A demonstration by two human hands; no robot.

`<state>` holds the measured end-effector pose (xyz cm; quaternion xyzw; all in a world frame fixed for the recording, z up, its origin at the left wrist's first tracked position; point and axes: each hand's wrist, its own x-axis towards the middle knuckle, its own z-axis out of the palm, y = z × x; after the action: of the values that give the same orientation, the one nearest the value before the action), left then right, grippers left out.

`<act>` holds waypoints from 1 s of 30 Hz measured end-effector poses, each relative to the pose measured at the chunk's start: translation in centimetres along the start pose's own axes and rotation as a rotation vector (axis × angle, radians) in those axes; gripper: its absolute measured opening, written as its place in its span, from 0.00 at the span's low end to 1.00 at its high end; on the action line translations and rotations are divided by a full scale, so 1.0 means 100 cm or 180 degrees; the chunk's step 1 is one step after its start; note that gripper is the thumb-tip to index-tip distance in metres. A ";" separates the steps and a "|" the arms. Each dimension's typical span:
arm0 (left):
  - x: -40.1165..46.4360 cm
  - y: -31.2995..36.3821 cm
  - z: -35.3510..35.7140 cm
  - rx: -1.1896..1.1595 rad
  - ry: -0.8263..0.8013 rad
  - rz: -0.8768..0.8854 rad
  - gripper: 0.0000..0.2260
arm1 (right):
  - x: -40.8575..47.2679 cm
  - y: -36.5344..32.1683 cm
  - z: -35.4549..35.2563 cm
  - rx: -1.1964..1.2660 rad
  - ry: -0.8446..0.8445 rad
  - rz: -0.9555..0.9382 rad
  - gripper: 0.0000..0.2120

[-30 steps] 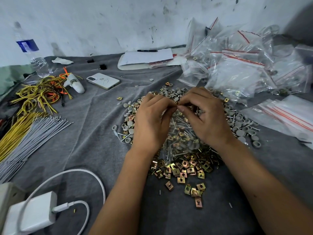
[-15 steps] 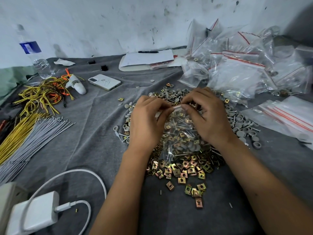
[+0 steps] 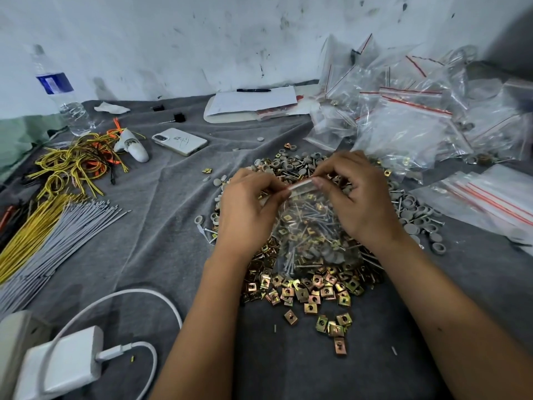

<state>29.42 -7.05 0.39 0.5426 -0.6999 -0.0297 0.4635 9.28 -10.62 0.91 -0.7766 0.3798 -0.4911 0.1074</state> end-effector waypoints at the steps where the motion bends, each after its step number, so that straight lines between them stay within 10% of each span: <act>1: 0.000 0.000 0.000 -0.0086 -0.0015 -0.0046 0.04 | 0.000 0.000 0.000 -0.0007 -0.0001 -0.0007 0.03; 30: 0.000 -0.003 -0.006 -0.1261 0.0174 -0.1180 0.03 | 0.000 0.014 -0.007 0.0746 0.0203 0.0417 0.06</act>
<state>30.04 -6.91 0.51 0.5608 -0.5565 -0.2357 0.5660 7.99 -11.43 0.50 -0.7162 0.3729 -0.5485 0.2171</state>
